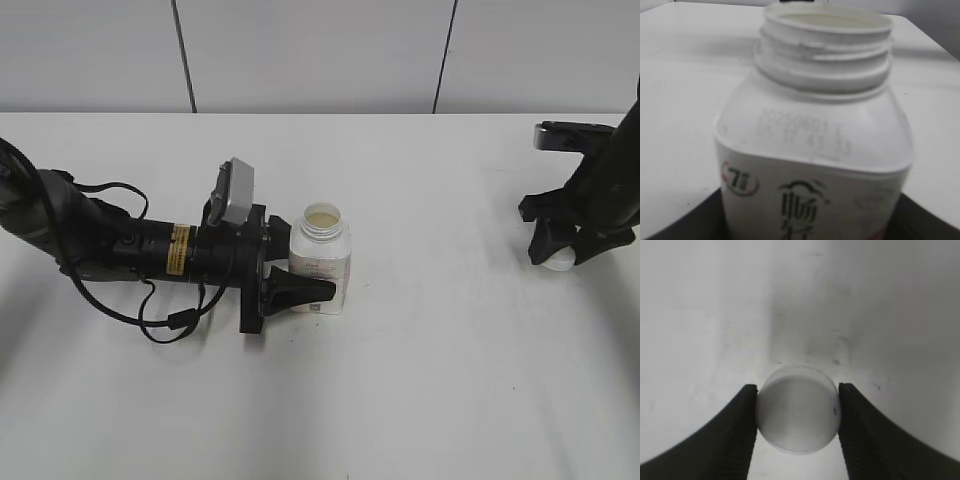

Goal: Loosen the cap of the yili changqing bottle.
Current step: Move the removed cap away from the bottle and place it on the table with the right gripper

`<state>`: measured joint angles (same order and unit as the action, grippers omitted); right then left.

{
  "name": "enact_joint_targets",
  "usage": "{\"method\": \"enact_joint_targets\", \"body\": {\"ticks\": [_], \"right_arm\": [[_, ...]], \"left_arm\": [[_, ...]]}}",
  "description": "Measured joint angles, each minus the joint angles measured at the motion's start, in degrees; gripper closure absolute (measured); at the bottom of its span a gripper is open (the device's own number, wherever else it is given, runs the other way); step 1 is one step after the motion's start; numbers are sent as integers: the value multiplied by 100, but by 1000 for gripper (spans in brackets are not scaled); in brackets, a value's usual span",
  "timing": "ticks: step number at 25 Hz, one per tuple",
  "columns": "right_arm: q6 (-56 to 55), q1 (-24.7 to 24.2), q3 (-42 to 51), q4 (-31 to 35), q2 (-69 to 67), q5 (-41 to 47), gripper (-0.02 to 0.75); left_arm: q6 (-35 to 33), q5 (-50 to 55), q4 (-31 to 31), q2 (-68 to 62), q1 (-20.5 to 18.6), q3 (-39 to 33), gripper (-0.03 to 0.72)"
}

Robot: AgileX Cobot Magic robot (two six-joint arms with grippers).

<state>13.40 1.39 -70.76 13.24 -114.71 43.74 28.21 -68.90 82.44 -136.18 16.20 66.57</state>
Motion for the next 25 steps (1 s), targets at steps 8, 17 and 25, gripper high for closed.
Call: {"method": "enact_joint_targets", "body": {"ticks": [8,17,25], "right_arm": [[-97,0,30,-286,-40,-67,349],[-101,0,59,-349,-96,-91,349],[-107,0,59,-244,-110,-112,344]], "left_arm": [[0,0,0,0,0,0,279],[0,0,0,0,0,0,279],[0,0,0,0,0,0,279]]}}
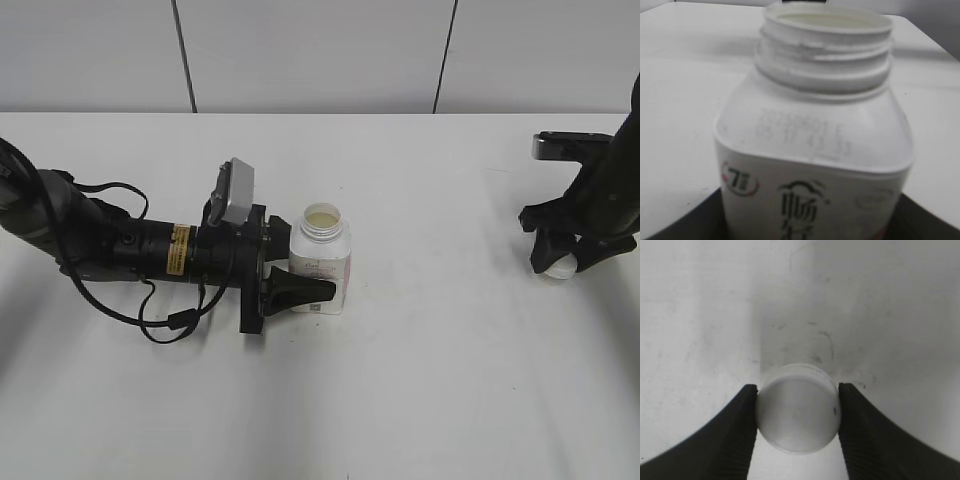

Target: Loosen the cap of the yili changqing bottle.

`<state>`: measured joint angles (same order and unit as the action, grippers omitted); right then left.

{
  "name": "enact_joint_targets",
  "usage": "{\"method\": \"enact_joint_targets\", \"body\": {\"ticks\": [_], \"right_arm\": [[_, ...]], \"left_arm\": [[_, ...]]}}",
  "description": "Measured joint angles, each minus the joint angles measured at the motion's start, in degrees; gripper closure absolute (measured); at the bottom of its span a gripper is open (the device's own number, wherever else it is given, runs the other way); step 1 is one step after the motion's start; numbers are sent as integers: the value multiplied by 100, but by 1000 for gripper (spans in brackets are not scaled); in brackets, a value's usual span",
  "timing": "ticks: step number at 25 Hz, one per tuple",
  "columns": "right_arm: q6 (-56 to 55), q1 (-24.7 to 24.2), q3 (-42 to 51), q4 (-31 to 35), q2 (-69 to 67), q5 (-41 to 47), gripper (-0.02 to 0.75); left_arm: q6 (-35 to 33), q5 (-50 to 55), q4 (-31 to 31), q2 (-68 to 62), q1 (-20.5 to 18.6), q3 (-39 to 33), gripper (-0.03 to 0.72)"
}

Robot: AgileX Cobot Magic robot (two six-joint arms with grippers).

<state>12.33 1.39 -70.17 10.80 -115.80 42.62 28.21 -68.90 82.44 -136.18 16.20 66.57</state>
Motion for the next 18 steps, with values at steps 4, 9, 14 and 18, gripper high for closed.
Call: {"method": "enact_joint_targets", "body": {"ticks": [4,9,14,18], "right_arm": [[-40,0,0,4,-47,0,280],[-171,0,2,11,-47,0,220],[-245,0,7,29,44,0,193],[-252,0,-58,42,273,0,192]], "left_arm": [[0,0,0,0,0,0,279],[0,0,0,0,0,0,279],[0,0,0,0,0,0,279],[0,0,0,0,0,0,278]]}}
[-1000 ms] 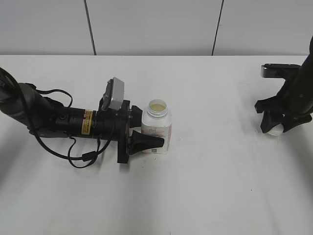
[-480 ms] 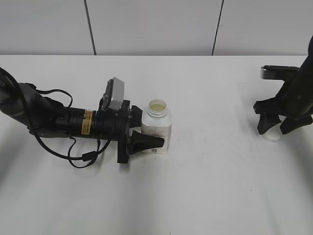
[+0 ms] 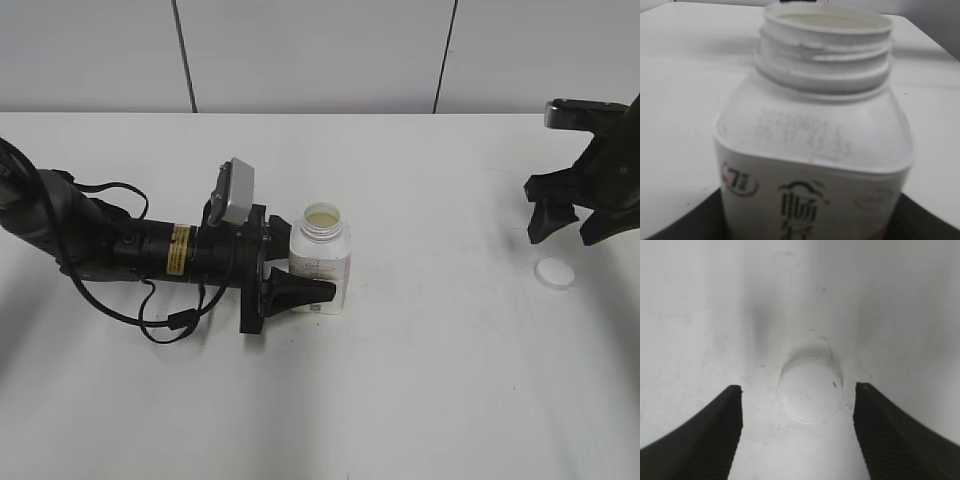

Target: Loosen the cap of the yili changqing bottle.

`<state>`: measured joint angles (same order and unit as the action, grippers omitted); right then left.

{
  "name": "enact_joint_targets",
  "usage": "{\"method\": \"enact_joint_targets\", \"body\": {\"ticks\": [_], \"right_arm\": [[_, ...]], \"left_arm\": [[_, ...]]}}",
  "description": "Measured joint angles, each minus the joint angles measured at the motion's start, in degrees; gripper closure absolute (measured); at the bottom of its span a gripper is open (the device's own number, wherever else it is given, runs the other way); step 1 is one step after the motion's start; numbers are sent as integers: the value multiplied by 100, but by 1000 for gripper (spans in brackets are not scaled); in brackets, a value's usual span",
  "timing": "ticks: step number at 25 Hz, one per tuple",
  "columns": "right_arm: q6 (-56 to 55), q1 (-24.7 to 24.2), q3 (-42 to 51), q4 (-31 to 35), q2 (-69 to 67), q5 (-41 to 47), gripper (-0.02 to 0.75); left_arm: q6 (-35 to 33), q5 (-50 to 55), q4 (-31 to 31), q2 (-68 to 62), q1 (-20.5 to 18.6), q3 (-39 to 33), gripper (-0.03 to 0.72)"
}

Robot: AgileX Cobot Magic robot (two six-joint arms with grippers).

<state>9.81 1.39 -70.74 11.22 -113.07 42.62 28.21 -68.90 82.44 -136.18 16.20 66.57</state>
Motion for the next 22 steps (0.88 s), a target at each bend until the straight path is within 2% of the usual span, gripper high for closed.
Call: {"method": "enact_joint_targets", "body": {"ticks": [3,7,9,22], "right_arm": [[-4,0,-34,36,153,0,192],[-4,0,-36,102,191,0,192],[-4,0,-36,136,191,5,192],[-10,0,-897,174,191,1353,192]], "left_arm": [[0,-5,8,0,0,0,245],[0,-5,27,0,6,0,126],[0,-5,41,0,6,0,101],[279,-13,525,570,6,0,97]]}}
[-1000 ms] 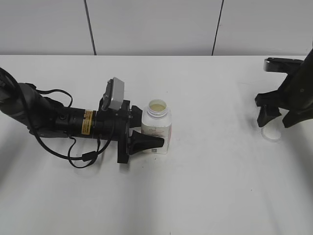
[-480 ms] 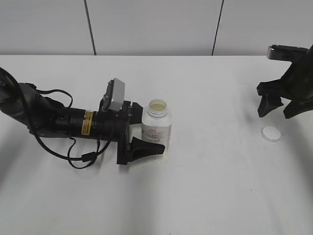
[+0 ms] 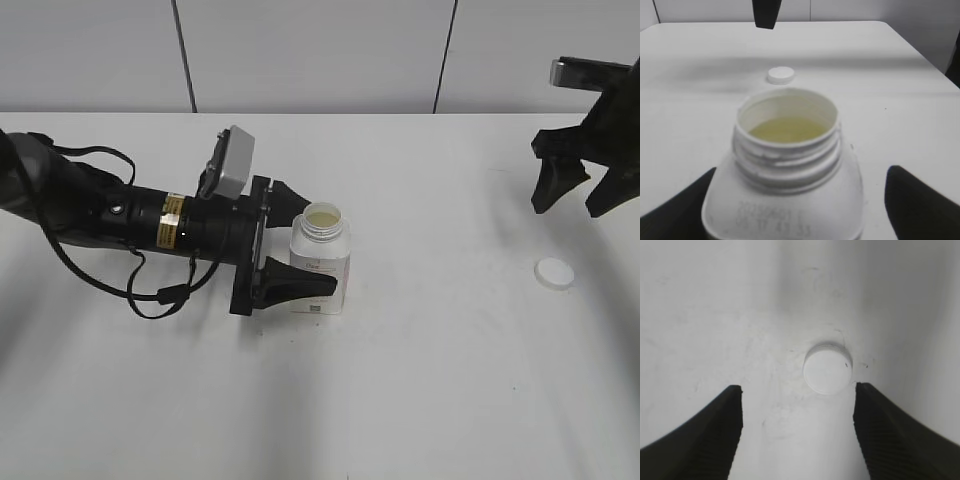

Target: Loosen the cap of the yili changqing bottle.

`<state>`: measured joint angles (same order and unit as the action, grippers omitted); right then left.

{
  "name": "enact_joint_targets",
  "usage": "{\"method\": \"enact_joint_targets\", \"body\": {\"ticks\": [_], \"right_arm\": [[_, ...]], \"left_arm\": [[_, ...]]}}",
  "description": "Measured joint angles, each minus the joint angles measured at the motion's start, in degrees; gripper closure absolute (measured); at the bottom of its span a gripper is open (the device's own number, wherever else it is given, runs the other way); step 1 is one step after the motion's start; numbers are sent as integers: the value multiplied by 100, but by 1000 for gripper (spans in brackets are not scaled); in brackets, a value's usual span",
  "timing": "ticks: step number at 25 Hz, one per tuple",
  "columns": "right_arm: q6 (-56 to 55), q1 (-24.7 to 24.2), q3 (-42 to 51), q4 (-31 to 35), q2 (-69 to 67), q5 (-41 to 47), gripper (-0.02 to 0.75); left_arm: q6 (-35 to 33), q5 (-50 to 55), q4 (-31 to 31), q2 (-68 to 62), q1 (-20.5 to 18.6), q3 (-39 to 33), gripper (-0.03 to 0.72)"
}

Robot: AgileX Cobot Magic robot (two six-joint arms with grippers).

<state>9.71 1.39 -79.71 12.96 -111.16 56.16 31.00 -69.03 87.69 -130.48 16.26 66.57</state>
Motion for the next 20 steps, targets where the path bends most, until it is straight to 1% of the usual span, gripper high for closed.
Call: {"method": "enact_joint_targets", "body": {"ticks": [6,13,18,20], "right_arm": [[-11,0,-548,222,0,579,192],[-42,0,-1158,346,0,1240,192],[-135,0,-1643,396,0,1319,192],[-172,0,-1838,422,0,1326,192]], "left_arm": [[483,5,342,397,-19,0,97],[936,-6,616,983,-240,-2,97],[1482,55,883,1343,-459,-2,97],[1869,278,1043,1505,-553,-2,97]]}}
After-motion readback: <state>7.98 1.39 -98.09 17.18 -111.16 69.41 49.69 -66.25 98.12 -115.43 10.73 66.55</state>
